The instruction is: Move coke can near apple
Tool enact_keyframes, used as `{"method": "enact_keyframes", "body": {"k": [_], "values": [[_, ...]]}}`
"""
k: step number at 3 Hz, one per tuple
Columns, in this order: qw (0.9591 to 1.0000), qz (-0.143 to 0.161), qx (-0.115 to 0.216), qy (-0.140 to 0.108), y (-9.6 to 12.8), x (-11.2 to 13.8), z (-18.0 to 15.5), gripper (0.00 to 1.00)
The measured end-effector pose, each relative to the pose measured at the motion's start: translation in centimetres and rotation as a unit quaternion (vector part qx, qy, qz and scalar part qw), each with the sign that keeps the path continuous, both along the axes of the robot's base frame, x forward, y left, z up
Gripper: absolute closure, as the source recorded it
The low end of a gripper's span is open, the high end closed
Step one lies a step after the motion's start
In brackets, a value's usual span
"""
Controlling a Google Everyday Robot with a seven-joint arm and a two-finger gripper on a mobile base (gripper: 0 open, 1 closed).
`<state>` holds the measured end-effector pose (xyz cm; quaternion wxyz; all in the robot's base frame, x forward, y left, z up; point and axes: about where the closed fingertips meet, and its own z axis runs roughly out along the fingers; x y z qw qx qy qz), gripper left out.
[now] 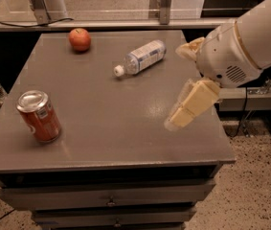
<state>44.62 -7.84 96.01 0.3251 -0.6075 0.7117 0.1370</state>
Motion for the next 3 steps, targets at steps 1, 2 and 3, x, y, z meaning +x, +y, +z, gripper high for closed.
{"method": "enact_keyframes", "body": {"k": [1,2,3], "values": [[0.9987,0.017,0.048,-0.003,2.8,0.2,-1.1,0.00],[0.9937,0.047,0.102,-0.007,7.6,0.7,-2.5,0.00],[0.9844,0.075,0.159,-0.006,12.7,1.0,-3.8,0.00]]}}
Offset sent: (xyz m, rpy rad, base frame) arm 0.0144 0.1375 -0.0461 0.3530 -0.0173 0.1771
